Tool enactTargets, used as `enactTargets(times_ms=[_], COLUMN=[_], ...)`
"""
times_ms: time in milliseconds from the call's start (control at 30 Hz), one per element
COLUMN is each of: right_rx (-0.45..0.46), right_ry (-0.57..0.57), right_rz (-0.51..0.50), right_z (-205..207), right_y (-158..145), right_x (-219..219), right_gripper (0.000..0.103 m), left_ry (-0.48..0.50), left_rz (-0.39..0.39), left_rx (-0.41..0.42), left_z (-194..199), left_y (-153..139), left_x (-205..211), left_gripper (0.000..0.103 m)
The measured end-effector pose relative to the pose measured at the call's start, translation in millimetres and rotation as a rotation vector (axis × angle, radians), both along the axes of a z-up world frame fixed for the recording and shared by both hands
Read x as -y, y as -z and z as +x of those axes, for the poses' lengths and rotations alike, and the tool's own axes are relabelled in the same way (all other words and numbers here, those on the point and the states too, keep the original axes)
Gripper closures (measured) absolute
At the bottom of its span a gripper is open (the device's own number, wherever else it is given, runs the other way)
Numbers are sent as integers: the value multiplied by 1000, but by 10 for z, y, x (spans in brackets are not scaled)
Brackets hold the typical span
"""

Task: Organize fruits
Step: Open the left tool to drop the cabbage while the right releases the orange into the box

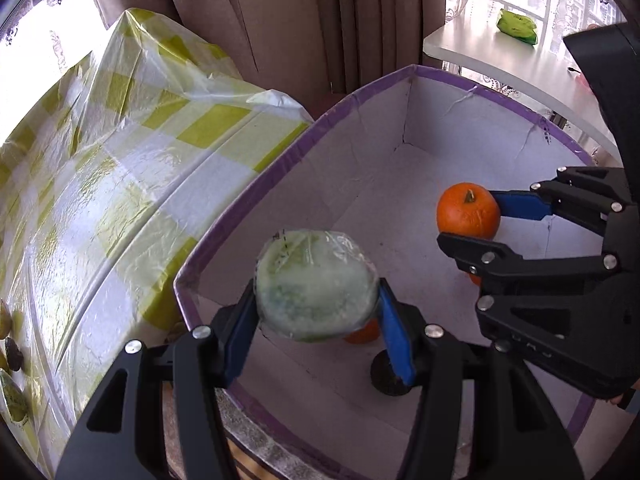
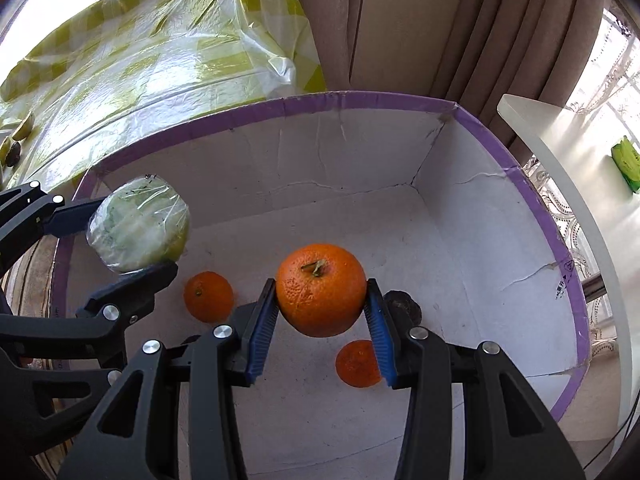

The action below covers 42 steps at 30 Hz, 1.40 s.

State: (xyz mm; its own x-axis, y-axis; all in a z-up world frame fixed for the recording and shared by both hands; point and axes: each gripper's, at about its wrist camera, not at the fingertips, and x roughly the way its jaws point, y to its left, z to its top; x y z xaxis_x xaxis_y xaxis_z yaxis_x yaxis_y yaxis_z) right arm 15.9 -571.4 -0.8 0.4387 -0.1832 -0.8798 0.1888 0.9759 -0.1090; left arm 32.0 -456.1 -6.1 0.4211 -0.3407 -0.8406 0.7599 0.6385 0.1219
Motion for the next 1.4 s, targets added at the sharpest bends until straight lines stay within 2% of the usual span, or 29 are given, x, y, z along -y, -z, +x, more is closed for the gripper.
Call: enactTargets(times_ms=[233,533,767,900,1100,1167,1233,1300,1400], right_rx=[-91,-133,-147,-133,-123,-107,-81,-57,-21], right_ry=[14,27,51,64,67,76,89,101,114], right_rz=[-15,-13,-8,-12,-9,3,13,16,36], right_z=[64,63,125,129,116,89,77,56,15], right_y=[161,272,330,279,253,203,153,104,44], right_x=[6,28,104,140,147,148,169,192,222], right_gripper=[60,60,57,45,44,37,25,19,16], left_ry=[27,43,55,61,60,60,61,58,65], left_rz=[58,107,182,211,217,209,196,170,93], left_rx=[-50,-37,3,31,45,45,51,60,78], left_z=[80,103,93,69,41,35,21,-22,18], left_y=[168,243,331,361,376,387,372,337,209], left_x=[132,189,271,300,307,313,286,232,98], left_gripper=[46,46,46,46,43,41,36,32,26])
